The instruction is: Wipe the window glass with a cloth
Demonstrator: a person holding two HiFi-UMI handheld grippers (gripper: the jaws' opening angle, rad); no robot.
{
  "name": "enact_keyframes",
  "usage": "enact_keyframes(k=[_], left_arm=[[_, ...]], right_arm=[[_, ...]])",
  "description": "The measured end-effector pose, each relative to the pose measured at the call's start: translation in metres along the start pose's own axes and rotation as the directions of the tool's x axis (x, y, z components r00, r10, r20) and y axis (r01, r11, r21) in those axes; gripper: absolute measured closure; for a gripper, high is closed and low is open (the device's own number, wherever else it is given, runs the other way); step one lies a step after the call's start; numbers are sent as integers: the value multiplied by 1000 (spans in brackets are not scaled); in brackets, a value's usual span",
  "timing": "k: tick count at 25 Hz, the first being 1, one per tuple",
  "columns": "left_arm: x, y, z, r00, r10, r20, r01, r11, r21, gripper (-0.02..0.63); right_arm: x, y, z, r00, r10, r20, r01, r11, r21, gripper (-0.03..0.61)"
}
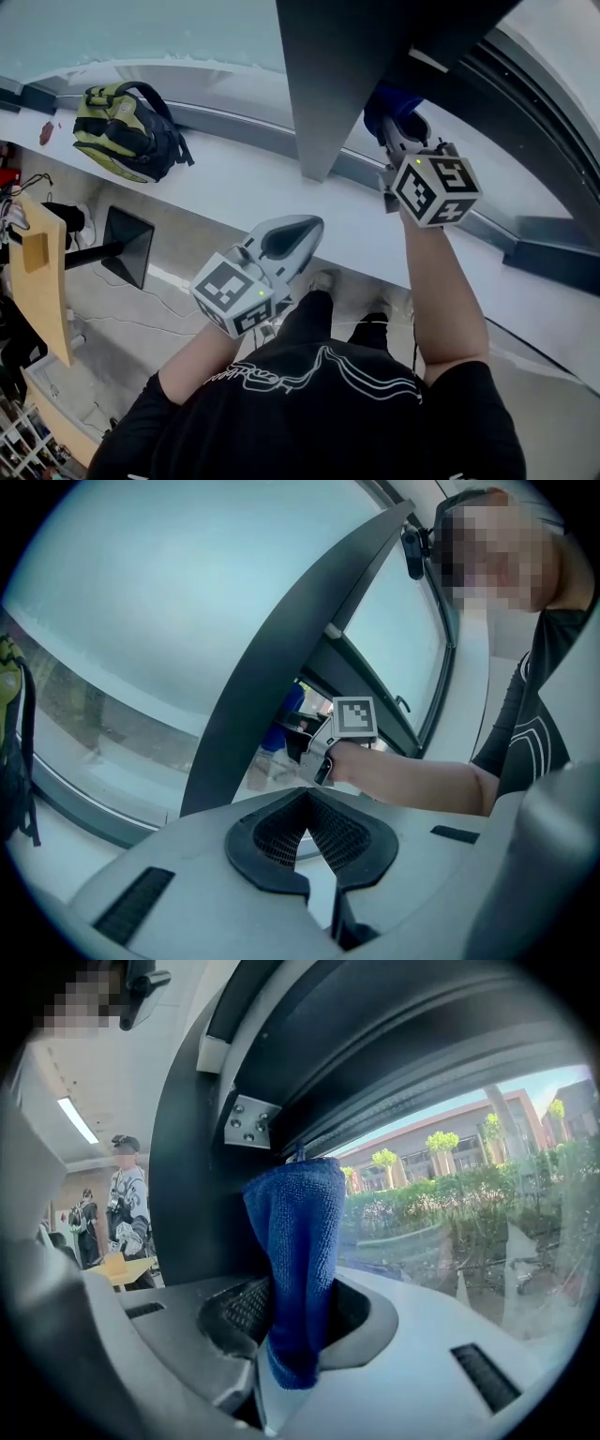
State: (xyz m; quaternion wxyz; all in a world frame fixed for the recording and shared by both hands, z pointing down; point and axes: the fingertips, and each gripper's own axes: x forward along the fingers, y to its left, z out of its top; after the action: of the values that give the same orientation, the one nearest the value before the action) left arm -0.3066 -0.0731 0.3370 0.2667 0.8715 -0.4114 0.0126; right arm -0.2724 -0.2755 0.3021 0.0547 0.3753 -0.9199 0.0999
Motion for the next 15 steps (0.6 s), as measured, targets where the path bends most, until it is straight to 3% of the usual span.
enact_keyframes(k=[5, 15], left_arm=[[6, -3, -5, 1000, 12, -4, -12, 1000, -6, 609], [36, -36, -22, 1000, 13, -29, -13, 1000, -4, 609]], right_arm=[[-9, -3, 5, 1000, -4, 30, 5, 999, -45, 486], [-51, -43, 1, 998, -27, 59, 30, 999, -42, 486]])
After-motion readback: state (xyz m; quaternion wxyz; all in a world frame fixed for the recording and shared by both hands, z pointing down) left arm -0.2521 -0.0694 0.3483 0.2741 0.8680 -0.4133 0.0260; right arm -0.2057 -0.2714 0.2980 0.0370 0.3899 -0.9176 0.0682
